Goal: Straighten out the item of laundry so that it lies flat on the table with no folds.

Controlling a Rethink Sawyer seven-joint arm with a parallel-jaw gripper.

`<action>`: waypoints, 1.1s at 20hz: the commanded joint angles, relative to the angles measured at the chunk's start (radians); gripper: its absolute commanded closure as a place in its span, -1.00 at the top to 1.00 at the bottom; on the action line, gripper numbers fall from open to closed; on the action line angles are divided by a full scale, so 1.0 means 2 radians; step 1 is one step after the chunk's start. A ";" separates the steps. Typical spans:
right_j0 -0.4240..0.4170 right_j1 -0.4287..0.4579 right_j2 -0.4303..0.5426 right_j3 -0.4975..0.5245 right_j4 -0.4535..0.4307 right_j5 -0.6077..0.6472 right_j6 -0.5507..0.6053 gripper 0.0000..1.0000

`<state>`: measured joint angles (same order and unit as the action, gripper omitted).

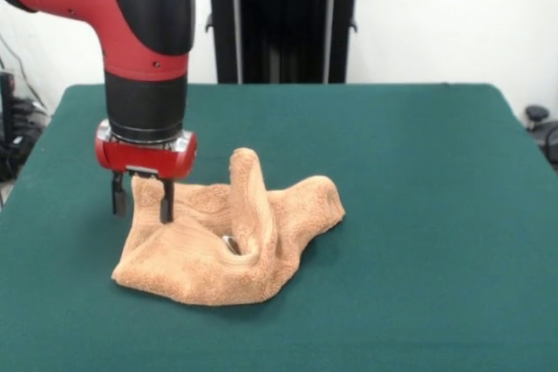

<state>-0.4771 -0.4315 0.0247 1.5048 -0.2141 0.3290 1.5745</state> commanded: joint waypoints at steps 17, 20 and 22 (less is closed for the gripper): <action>-0.014 0.017 0.057 0.072 -0.052 -0.019 0.026 1.00; -0.013 0.020 0.055 0.073 -0.055 -0.023 0.029 1.00; -0.013 0.023 0.054 0.072 -0.056 -0.025 0.031 1.00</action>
<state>-0.5273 -0.4476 0.0249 1.5618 -0.2857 0.3218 1.5745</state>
